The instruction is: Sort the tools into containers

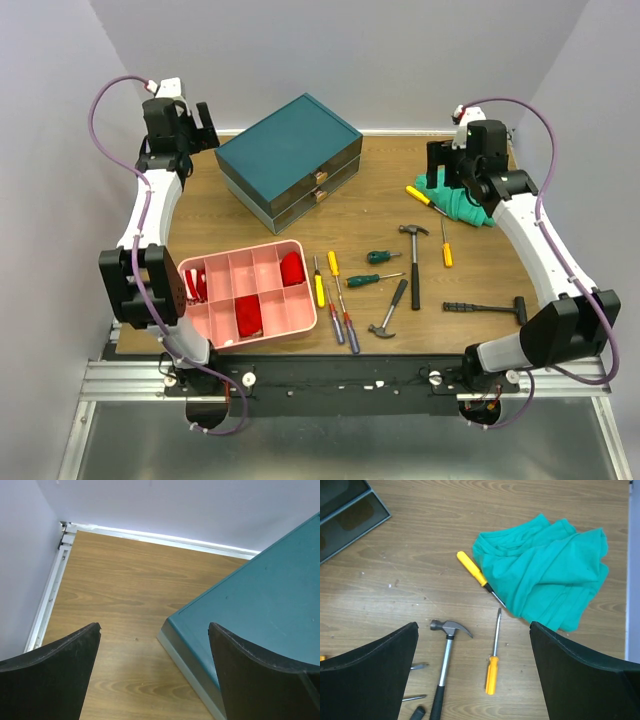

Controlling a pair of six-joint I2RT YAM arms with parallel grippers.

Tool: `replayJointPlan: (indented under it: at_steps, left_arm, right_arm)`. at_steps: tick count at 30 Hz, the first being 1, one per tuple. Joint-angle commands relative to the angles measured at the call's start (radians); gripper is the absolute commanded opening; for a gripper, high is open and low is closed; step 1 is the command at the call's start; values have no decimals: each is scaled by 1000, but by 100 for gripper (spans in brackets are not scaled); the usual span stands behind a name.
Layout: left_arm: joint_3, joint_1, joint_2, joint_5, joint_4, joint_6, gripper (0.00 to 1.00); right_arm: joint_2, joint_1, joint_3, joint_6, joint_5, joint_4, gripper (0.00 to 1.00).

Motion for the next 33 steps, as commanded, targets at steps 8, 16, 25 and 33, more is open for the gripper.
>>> replayJointPlan:
  at_steps: [8,16,25,33]
  left_arm:
    - [147,66,179,155,-43,-203,99]
    - [174,67,270,218,9,-171,99]
    - [268,82,409,290,92,-137,70]
    - [254,78,434,414,89,-88,56]
  right_arm:
    - [212,-3,242,148,-318,-59,100]
    - [319,2,311,186,-422,-50,100]
    - [581,39,496,206,-433,7,50]
    - [732,131,596,215,-490,29,31]
